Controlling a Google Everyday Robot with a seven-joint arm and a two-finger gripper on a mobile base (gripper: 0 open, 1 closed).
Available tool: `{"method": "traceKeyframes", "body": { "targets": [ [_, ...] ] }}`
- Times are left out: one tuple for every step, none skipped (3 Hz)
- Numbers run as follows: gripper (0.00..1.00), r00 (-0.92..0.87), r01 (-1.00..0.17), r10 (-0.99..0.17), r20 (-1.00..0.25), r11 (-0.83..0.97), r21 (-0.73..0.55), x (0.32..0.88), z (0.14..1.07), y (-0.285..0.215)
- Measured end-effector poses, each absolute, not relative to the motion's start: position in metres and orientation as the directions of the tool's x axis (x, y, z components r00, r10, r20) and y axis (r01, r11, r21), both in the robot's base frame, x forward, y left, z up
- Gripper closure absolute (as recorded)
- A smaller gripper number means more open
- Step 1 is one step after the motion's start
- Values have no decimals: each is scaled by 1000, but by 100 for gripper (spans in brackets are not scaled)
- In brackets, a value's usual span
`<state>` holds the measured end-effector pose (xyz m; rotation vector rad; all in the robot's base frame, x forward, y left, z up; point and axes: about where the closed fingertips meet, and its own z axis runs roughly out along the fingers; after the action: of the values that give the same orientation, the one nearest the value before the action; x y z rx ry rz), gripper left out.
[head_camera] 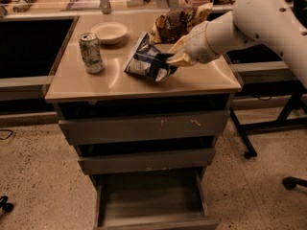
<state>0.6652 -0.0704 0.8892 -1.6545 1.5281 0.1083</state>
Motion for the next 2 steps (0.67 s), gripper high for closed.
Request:
{"method": "traceKeyframes", "body": {
  "targets": [
    [100, 235, -869, -790, -566, 90, -487, 681, 863, -72],
    [83, 233, -871, -792, -564, 87, -483, 683, 860, -72]
  ]
}}
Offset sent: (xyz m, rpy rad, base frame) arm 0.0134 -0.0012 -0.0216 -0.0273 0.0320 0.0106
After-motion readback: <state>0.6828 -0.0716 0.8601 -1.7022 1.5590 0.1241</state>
